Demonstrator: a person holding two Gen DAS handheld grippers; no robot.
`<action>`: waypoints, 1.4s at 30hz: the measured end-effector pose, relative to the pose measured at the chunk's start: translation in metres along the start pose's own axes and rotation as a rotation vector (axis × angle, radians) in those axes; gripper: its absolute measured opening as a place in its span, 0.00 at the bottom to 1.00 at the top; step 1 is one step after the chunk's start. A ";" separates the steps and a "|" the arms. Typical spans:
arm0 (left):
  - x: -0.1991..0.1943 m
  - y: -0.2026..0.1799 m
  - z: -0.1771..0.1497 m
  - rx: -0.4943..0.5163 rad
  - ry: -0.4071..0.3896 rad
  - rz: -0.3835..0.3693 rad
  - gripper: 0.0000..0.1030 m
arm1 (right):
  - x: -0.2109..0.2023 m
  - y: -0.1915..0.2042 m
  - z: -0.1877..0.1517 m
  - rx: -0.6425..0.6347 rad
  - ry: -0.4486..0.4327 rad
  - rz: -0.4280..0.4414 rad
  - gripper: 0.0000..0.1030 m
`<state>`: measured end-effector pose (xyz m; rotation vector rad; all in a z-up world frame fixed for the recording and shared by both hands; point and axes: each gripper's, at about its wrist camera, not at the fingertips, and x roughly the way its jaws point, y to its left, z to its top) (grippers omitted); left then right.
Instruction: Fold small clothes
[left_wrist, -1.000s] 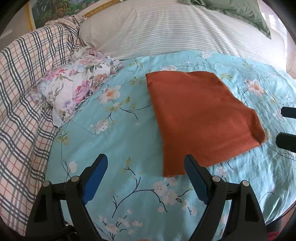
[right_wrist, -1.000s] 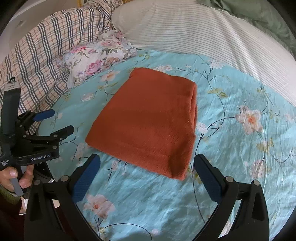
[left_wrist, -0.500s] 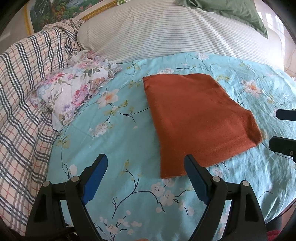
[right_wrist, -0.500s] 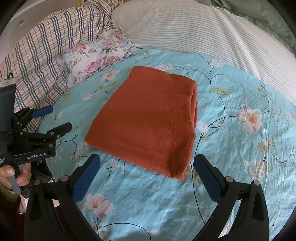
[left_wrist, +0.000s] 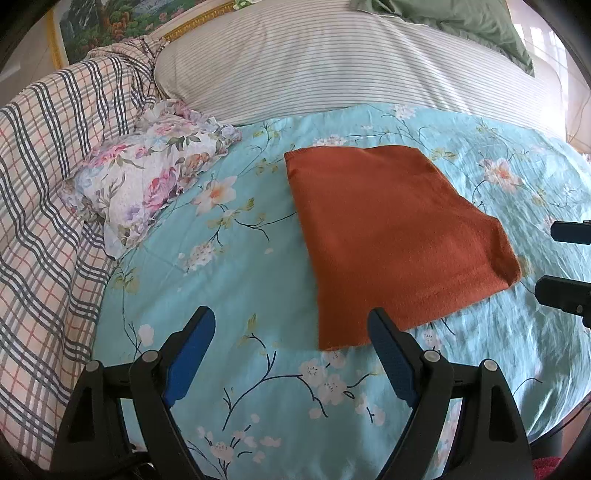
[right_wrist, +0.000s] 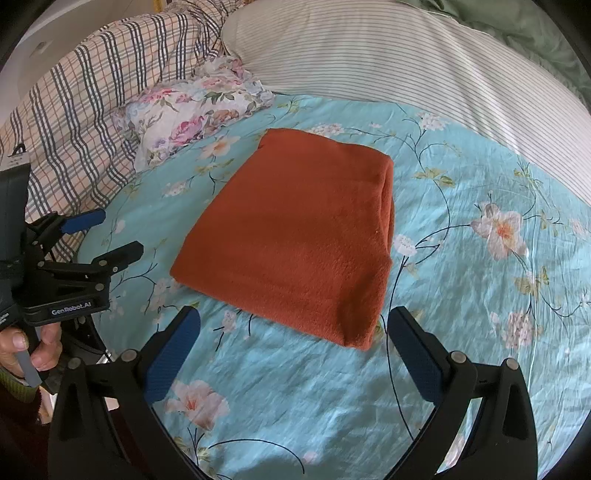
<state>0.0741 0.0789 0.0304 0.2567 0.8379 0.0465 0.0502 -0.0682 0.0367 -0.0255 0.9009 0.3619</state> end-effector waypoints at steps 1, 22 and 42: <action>0.000 0.001 0.000 -0.003 0.000 0.000 0.82 | 0.000 0.000 -0.001 0.001 0.000 0.000 0.98; 0.001 0.007 -0.001 -0.009 0.001 -0.008 0.82 | 0.002 -0.006 0.001 -0.009 0.007 0.008 0.98; 0.004 0.004 0.001 0.006 0.002 -0.024 0.83 | 0.002 -0.004 0.000 -0.005 0.013 0.005 0.98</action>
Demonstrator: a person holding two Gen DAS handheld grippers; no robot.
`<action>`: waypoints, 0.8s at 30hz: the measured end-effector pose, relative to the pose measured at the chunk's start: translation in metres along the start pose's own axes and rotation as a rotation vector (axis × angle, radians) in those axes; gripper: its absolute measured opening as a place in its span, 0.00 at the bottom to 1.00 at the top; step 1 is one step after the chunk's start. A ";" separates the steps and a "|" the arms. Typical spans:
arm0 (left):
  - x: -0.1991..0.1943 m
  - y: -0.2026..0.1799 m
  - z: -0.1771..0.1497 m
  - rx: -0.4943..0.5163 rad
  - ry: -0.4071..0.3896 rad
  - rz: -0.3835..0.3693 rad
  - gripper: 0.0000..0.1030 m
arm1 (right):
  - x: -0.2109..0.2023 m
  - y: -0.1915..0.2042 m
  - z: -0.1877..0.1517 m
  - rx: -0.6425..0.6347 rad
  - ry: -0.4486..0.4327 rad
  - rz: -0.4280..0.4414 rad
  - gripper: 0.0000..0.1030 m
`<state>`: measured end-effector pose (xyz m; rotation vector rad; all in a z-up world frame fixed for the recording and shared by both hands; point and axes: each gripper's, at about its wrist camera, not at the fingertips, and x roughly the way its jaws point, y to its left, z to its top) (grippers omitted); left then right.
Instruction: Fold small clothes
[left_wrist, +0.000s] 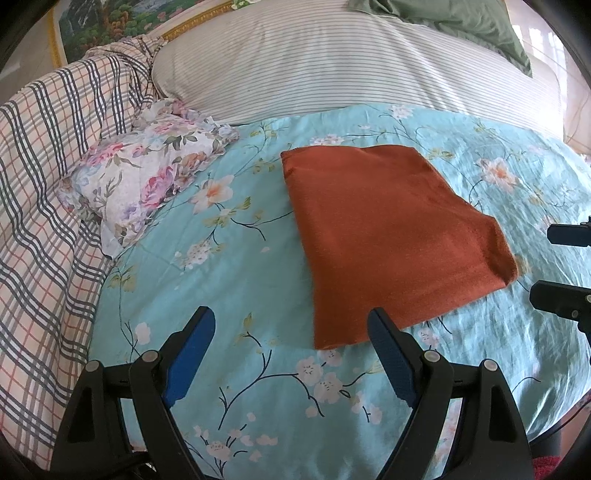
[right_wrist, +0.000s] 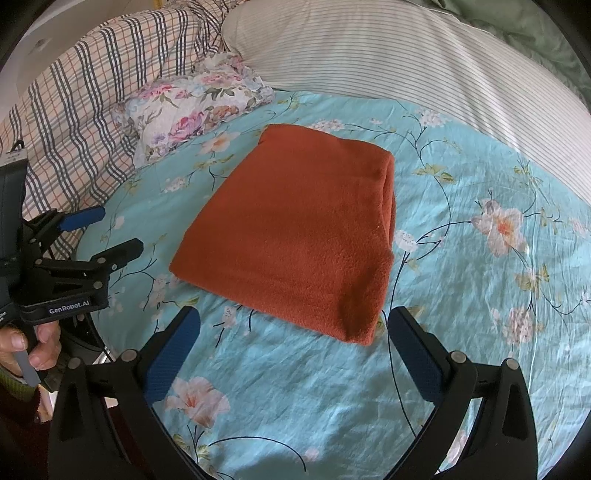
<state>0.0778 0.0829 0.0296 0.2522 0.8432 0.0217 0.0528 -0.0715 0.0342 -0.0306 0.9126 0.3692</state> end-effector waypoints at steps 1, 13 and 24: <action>0.000 0.000 0.000 -0.002 0.001 -0.004 0.83 | 0.000 0.000 0.000 0.000 -0.001 0.001 0.98; 0.001 0.000 0.000 -0.004 0.001 -0.008 0.82 | 0.001 -0.002 -0.001 -0.009 0.000 0.007 0.98; 0.001 0.000 -0.001 -0.005 0.000 -0.009 0.82 | -0.002 -0.007 0.005 -0.022 -0.007 0.014 0.98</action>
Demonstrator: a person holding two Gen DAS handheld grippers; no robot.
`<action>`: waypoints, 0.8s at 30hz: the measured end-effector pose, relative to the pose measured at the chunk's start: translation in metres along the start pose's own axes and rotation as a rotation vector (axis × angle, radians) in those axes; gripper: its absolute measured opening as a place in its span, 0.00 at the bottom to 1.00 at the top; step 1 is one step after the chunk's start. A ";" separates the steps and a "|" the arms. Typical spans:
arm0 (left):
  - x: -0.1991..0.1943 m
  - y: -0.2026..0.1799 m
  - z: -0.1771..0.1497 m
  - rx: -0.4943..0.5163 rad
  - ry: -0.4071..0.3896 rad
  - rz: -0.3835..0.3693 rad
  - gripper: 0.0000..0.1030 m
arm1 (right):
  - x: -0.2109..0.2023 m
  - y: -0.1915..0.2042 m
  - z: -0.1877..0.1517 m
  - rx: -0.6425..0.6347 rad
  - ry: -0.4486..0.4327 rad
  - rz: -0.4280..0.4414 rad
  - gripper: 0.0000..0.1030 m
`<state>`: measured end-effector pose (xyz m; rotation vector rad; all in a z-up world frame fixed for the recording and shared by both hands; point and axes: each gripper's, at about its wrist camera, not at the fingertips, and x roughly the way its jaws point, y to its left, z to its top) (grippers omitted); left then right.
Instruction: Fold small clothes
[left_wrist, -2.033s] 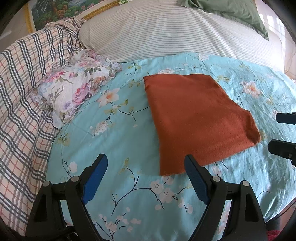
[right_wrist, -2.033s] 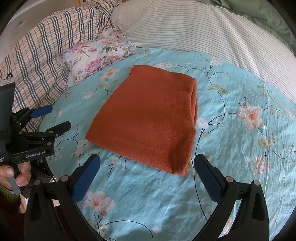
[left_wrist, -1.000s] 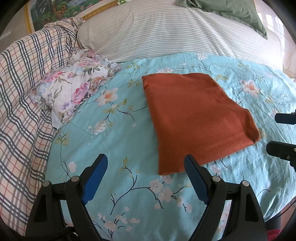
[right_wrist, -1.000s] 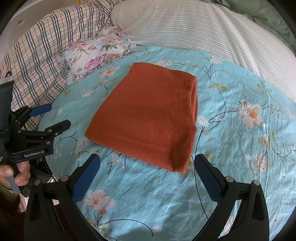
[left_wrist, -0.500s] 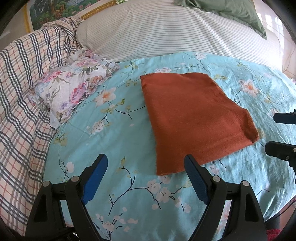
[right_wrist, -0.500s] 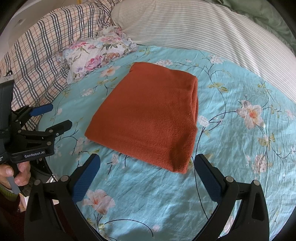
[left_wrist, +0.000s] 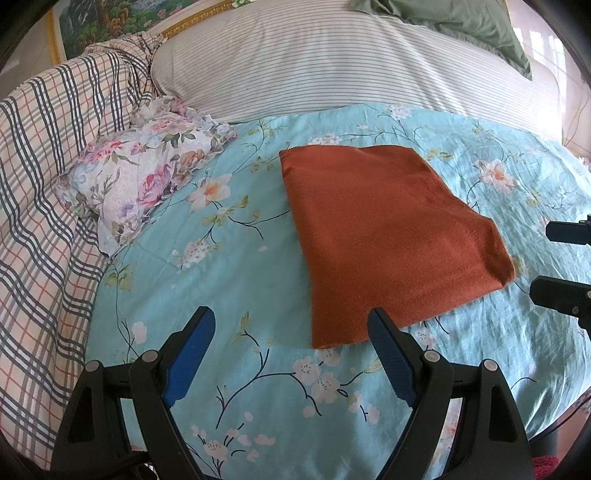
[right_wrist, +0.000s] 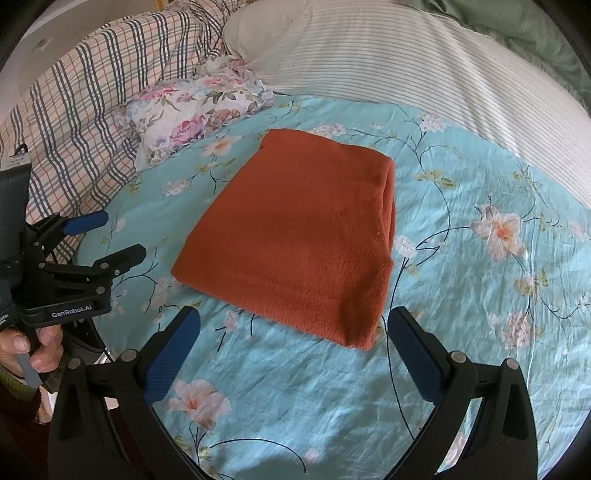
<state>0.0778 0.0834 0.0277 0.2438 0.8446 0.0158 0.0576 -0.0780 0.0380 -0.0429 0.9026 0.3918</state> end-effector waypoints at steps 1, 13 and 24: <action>0.000 0.000 -0.001 -0.001 0.000 0.000 0.82 | 0.000 0.000 0.000 0.000 0.000 0.001 0.98; -0.004 -0.002 0.000 0.002 -0.007 0.004 0.82 | -0.002 0.001 0.003 -0.004 -0.002 0.002 0.98; -0.004 -0.002 0.004 0.004 -0.013 0.004 0.83 | -0.002 0.002 0.004 -0.007 -0.003 0.001 0.99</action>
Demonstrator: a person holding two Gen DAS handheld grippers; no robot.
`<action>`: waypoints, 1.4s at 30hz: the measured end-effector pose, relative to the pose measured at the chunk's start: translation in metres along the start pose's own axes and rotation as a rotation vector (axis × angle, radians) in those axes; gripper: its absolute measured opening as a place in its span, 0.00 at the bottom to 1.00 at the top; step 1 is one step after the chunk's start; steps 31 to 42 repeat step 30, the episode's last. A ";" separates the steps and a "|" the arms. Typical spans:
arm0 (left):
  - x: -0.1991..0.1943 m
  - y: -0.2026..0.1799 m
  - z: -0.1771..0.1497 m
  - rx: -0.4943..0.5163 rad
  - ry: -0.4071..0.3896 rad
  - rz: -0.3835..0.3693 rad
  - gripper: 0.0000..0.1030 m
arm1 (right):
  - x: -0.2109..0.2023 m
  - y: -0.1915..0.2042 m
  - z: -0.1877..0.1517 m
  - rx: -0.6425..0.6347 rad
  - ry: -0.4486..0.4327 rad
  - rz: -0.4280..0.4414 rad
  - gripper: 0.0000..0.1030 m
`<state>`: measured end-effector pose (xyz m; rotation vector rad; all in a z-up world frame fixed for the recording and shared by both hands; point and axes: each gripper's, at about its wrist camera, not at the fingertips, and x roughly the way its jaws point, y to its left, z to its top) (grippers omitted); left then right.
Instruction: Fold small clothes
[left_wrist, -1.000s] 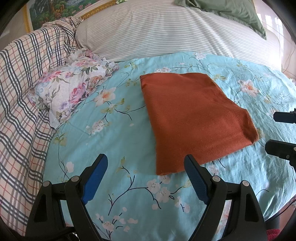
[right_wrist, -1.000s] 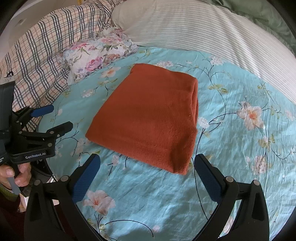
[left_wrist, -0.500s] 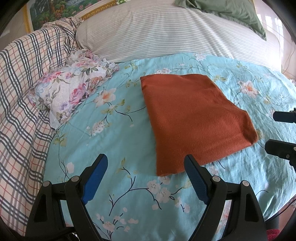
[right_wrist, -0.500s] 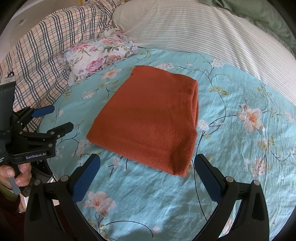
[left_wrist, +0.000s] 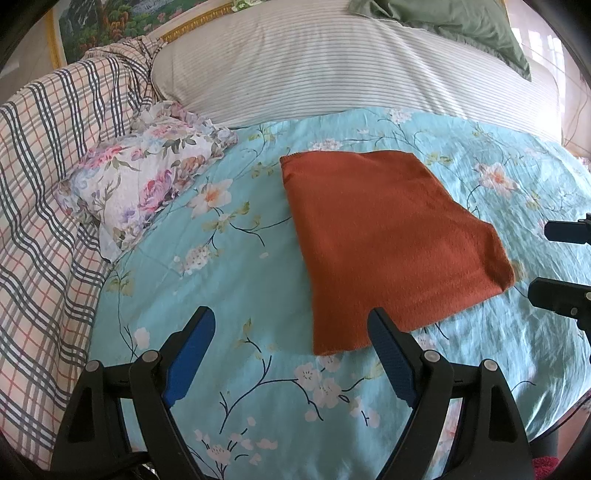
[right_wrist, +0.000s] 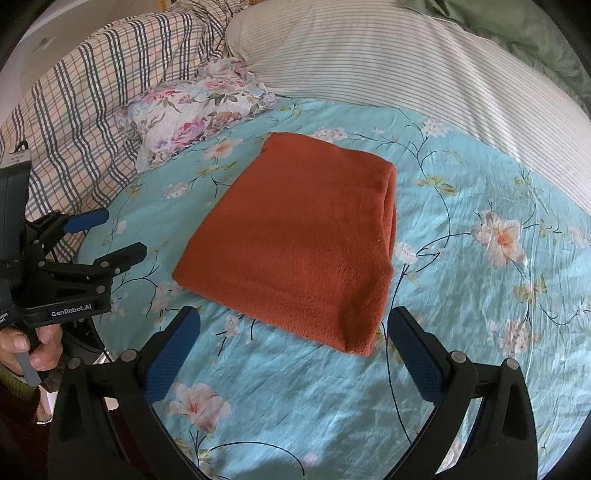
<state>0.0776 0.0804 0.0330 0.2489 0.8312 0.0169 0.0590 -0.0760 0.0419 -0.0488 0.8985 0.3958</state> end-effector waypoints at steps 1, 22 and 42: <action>0.000 0.000 0.000 0.000 -0.001 0.000 0.83 | 0.000 0.000 0.000 0.000 0.000 0.000 0.99; 0.008 0.005 0.012 -0.019 -0.005 0.018 0.83 | 0.012 -0.005 0.012 -0.011 0.005 -0.012 0.99; 0.008 0.007 0.016 -0.038 -0.006 0.016 0.83 | 0.016 -0.010 0.013 -0.002 0.007 -0.015 0.99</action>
